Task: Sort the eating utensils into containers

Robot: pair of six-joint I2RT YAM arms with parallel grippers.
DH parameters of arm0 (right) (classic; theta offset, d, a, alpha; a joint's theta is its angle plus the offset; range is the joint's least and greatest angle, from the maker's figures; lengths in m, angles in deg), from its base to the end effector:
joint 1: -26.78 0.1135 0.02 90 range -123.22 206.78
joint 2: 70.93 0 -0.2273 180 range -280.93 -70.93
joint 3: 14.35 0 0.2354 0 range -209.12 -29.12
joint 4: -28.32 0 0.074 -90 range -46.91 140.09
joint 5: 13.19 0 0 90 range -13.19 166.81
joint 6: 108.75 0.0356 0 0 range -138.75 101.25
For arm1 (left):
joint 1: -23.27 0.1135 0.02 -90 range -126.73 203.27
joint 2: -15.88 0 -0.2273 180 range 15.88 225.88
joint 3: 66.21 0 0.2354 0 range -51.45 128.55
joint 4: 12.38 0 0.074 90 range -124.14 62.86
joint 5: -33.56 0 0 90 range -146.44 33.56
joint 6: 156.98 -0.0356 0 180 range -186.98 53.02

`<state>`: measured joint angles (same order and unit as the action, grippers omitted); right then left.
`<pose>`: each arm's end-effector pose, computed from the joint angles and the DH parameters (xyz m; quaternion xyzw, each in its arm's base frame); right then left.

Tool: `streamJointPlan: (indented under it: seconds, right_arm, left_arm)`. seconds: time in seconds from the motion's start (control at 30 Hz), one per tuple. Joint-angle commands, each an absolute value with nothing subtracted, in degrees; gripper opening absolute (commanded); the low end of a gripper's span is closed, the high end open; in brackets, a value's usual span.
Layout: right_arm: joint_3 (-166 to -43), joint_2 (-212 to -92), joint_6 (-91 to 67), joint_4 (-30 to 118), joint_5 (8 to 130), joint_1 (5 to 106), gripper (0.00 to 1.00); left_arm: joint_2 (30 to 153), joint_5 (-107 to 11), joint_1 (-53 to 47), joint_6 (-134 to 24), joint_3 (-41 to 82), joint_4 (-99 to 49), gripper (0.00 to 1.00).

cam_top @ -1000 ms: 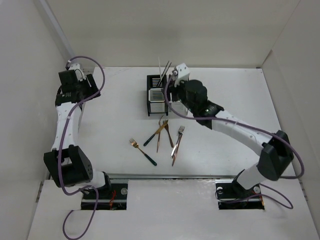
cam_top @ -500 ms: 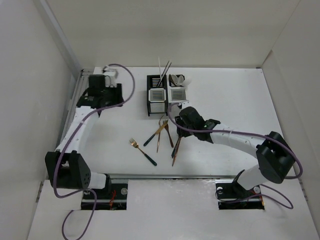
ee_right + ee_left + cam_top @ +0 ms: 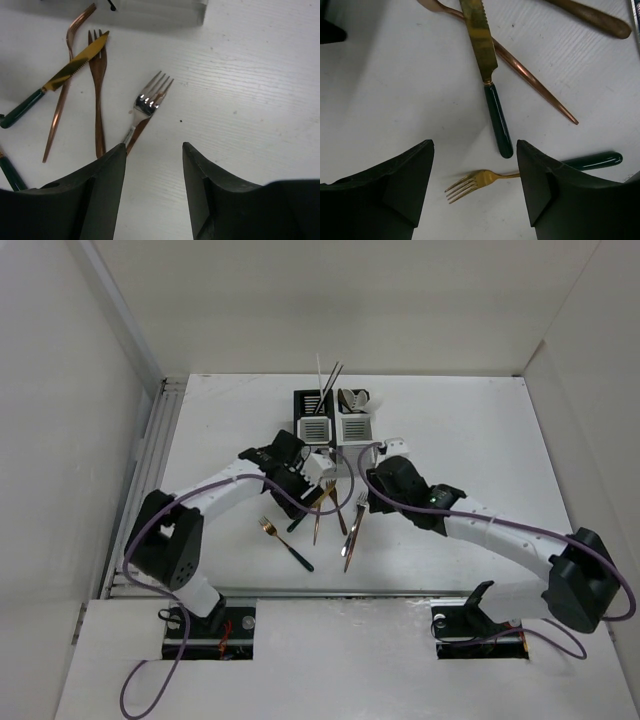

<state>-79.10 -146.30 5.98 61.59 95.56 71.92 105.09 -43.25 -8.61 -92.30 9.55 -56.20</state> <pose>0.1997 0.1844 0.2154 -0.0981 0.9048 0.0984 0.4026 0.2543 -0.1677 0.1946 0.4847 0.8213 -0.1260 0.2731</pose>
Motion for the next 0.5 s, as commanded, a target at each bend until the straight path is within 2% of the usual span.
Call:
streamJointPlan:
  seconds: [0.0,0.23,0.37,0.47]
  right_arm:
    - [-77.5,-142.5,7.5,64.3,99.4,72.4,0.55]
    - [-75.1,-139.7,8.6,65.3,101.5,72.4,0.55]
    - [-75.1,-139.2,9.1,65.3,101.5,72.4,0.55]
    - [-75.1,-139.2,9.1,65.3,102.0,72.4,0.55]
  left_arm:
    - [108.7,-40.4,-10.7,-95.3,12.0,-56.8,0.64]
    - [113.4,-43.8,-13.5,-94.6,10.7,-51.4,0.59]
    - [115.5,-42.6,-14.1,-93.4,10.2,-50.9,0.51]
    - [116.9,-44.4,-14.6,-92.2,9.6,-50.3,0.39]
